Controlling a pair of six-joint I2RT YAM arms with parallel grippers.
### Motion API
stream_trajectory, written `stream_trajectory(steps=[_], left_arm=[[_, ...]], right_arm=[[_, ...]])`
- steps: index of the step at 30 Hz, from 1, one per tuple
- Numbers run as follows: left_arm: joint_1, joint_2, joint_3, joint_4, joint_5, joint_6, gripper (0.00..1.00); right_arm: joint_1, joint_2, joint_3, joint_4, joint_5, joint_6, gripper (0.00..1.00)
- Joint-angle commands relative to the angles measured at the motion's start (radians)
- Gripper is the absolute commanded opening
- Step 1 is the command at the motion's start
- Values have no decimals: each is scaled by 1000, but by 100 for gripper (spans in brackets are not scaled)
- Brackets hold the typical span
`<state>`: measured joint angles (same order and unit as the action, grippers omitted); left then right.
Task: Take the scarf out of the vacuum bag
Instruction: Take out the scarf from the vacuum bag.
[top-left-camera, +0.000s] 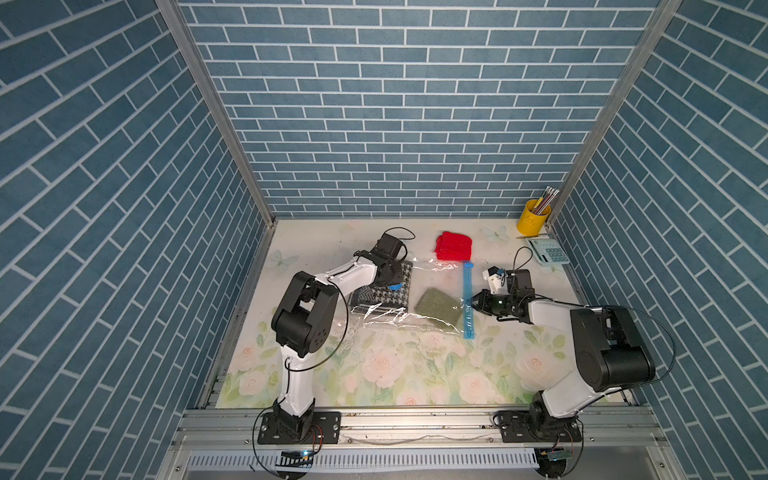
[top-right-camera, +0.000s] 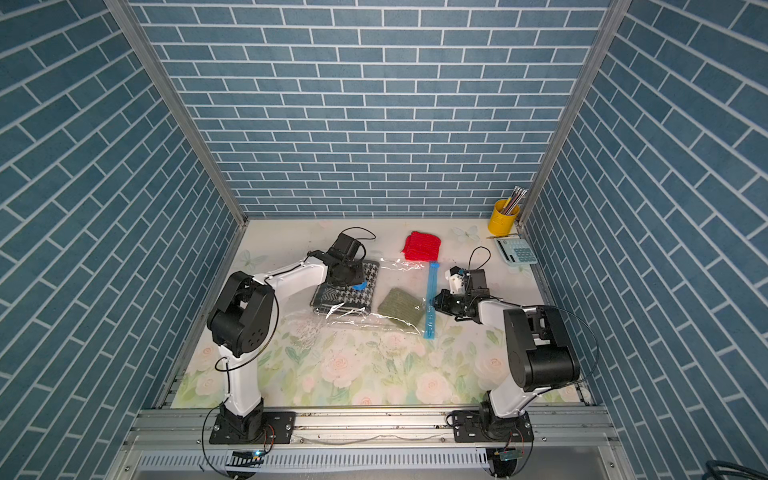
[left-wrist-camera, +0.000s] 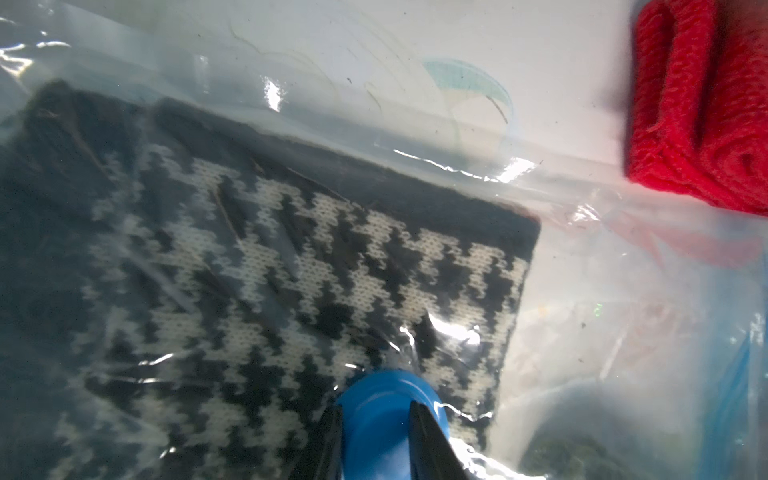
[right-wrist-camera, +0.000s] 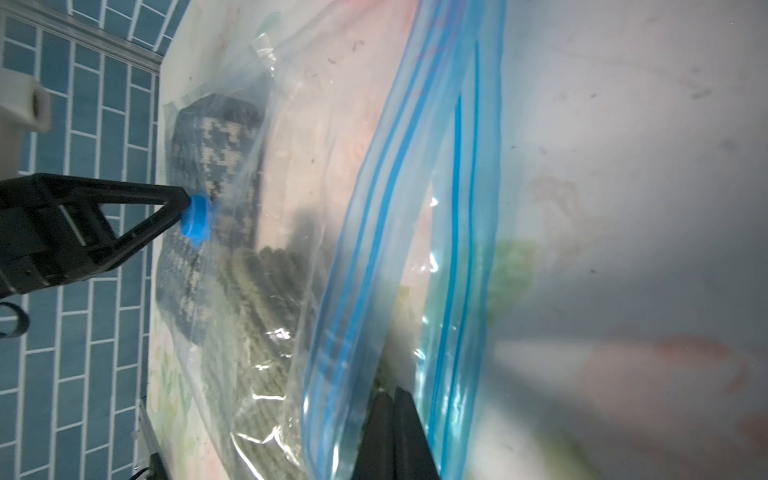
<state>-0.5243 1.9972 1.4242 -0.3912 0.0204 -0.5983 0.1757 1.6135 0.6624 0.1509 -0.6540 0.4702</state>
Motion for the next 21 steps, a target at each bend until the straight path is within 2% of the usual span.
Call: stream_trajectory(steps=[1, 6, 7, 10, 12, 13, 16, 21], left_arm=[[-9, -16, -25, -44, 5, 0, 31], [-10, -18, -34, -44, -3, 7, 31], [-10, -18, -34, -45, -5, 9, 31], [-10, -16, -36, -43, -6, 10, 31], [-10, -11, -32, -44, -2, 12, 31], [-9, -8, -29, -43, -1, 11, 31], [-10, 0, -23, -44, 0, 13, 32], [-10, 6, -18, -43, 1, 14, 32]], right_arm=[[2, 19, -20, 80, -100, 54, 0], [5, 4, -41, 85, -142, 79, 2], [4, 0, -44, 80, -144, 80, 7], [6, -5, -37, 26, -124, 70, 33], [7, -8, -22, -25, -107, 55, 42], [7, -10, -10, -56, -93, 45, 53], [8, -4, 18, -112, -73, 20, 58], [17, 22, 35, -129, -71, 18, 61]])
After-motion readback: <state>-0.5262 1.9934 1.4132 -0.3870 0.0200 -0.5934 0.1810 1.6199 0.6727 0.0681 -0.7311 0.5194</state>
